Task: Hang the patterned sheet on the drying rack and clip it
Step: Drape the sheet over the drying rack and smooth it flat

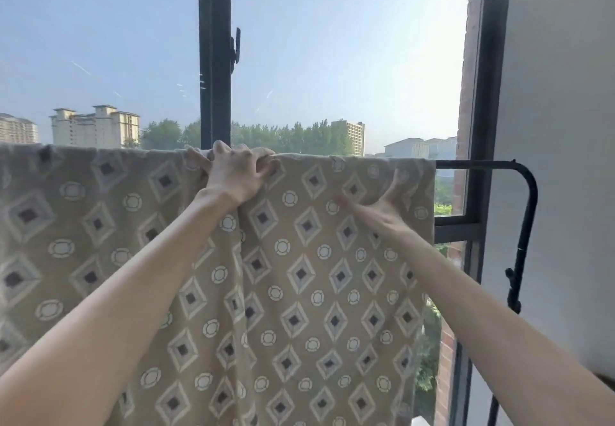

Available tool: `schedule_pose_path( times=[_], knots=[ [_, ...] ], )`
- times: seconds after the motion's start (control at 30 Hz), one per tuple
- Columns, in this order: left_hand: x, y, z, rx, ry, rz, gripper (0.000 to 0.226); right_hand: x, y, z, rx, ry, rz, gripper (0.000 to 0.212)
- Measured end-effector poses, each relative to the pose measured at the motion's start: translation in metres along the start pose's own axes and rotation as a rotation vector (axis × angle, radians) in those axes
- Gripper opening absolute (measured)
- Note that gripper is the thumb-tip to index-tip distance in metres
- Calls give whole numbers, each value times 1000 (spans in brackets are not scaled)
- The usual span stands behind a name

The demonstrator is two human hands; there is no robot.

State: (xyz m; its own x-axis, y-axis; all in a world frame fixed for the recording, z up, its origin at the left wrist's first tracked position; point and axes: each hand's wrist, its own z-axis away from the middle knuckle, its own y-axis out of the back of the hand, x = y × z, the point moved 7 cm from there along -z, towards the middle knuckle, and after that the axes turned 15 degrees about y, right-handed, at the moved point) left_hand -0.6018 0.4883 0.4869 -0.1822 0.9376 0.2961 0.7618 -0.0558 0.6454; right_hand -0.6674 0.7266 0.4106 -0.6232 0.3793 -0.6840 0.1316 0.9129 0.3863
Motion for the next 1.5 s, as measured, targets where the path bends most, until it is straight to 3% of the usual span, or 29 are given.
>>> schedule_pose_path(
  times=[0.1, 0.2, 0.27, 0.37, 0.47, 0.53, 0.67, 0.83, 0.93, 1.03, 1.13, 1.23, 1.37, 1.5],
  knots=[
    [-3, 1, -1, 0, 8, 16, 50, 1, -29, -5, -124, -12, -41, 134],
    [-5, 3, -1, 1, 7, 16, 49, -12, -57, 4, -189, 43, 47, 121],
    [-7, 3, -2, -3, -9, 11, 52, -13, -70, 13, -119, 116, 189, 138],
    [-11, 3, -2, -1, -44, 32, 60, 1, -70, 16, 82, 271, 356, 129],
    [-12, 6, 5, 56, -26, 28, 47, 37, -27, 19, 346, 170, 326, 116],
    [-8, 11, 13, 140, 7, 18, 45, 58, 3, 21, 435, 94, 299, 113],
    [13, 8, 24, 153, 38, 3, 55, 82, 34, 21, 430, 38, 244, 117],
    [41, 1, 27, 126, 3, 24, 59, 81, 47, 25, 415, 181, 64, 119],
    [45, 6, 30, 138, 10, 29, 58, 76, 48, 16, 315, 310, 88, 121],
    [39, 8, 27, 122, 27, 27, 66, 62, 53, 10, 268, 413, 147, 97],
    [31, 9, 20, 106, 73, 27, 71, 29, 78, 6, 396, 551, 163, 59],
    [24, 11, 8, 71, 46, 48, 80, -1, 106, -6, 514, 613, 110, 35],
    [25, 13, 5, -166, -159, 133, 87, -22, 122, -36, 571, 633, 114, 24],
    [27, 29, 19, -44, -256, 183, 65, -39, 124, -56, 604, 666, 101, 23]
  ],
)
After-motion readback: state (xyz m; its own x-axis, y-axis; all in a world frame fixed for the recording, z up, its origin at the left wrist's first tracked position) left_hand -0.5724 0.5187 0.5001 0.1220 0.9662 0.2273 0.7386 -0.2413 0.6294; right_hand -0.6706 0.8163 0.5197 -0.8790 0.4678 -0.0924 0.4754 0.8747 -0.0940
